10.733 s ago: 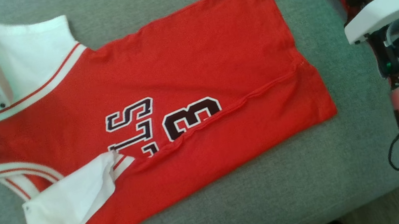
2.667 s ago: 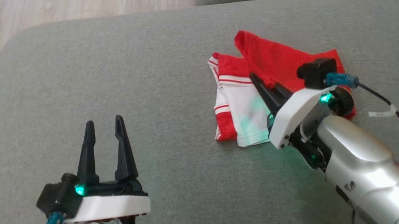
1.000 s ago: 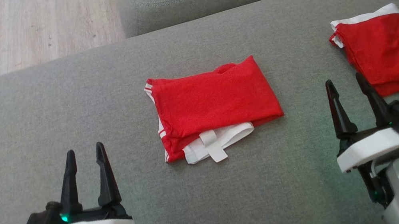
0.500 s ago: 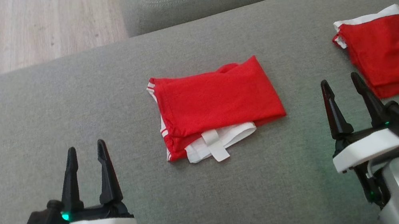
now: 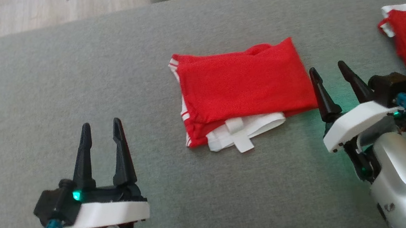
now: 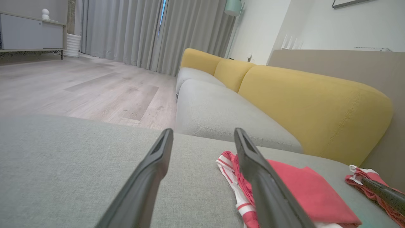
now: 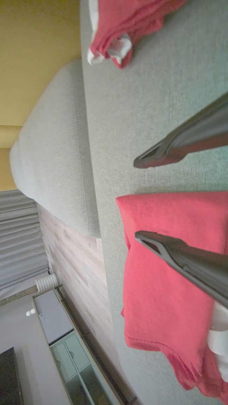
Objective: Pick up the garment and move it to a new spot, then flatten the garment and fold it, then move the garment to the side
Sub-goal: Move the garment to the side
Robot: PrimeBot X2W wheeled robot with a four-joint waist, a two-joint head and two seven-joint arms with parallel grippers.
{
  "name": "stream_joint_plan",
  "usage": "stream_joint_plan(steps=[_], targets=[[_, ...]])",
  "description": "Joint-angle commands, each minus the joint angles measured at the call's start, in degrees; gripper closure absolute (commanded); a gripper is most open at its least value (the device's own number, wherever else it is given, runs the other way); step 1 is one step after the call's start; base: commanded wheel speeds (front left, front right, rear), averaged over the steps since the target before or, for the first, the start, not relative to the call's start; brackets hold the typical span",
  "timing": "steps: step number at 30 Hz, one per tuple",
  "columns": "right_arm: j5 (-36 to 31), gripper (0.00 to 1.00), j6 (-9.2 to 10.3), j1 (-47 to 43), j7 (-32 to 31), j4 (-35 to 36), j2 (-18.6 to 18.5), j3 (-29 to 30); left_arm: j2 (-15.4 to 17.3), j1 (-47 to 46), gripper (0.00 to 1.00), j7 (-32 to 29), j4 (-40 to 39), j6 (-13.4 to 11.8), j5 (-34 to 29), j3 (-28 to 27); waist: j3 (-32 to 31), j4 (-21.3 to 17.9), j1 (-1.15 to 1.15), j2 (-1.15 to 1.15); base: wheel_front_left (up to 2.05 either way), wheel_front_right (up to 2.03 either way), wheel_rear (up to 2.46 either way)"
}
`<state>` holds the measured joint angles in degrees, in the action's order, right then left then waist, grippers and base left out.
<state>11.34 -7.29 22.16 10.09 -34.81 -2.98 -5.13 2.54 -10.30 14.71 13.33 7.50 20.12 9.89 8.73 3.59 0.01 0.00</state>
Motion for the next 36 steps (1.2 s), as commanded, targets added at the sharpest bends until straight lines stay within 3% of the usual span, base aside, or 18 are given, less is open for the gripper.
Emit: stream_joint_plan(steps=[1, 18, 19, 20, 27, 36], targets=[[0.5, 0.0, -0.2, 2.7, 0.0, -0.1, 0.1, -1.7, 0.3, -2.3, 0.0, 0.3, -0.9, -0.2, -0.1, -0.8, 1.3, 1.4, -0.01, 0.0, 0.0, 0.0, 0.0], [-1.9, 0.0, -0.2, 13.8, -4.7, -22.5, 0.1, -0.6, 0.3, -5.0, 0.0, 0.3, -0.8, -0.1, -0.1, 1.9, 5.6, 5.5, -0.01, 0.0, 0.0, 0.0, 0.0], [-1.7, 0.37, -0.2, 14.2, -4.4, -23.2, 0.1, -1.1, 0.3, -5.1, 0.0, 0.3, -0.7, -0.1, -0.2, 1.9, 5.6, 5.4, -0.01, 0.0, 0.0, 0.0, 0.0], [-1.5, 1.0, -0.2, 14.7, -3.5, -23.6, 0.1, -1.6, 0.3, -5.2, 0.0, 0.3, -0.6, -0.1, -0.3, 1.8, 5.5, 5.2, -0.01, 0.0, 0.0, 0.0, 0.0], [-7.6, 1.0, -0.2, 18.0, 3.0, -24.0, -1.7, -4.8, 0.3, -5.6, 0.0, 0.3, -0.9, -0.1, -0.8, 1.3, 4.1, 1.8, -0.01, 0.0, 0.0, 0.0, 0.0], [-13.3, 1.0, -0.2, 19.2, 4.7, -16.5, -8.2, -7.5, 0.3, -7.7, 0.0, 0.3, -2.6, -0.3, 0.0, 4.0, 3.1, -3.9, -0.01, 0.0, 0.0, 0.0, 0.0]])
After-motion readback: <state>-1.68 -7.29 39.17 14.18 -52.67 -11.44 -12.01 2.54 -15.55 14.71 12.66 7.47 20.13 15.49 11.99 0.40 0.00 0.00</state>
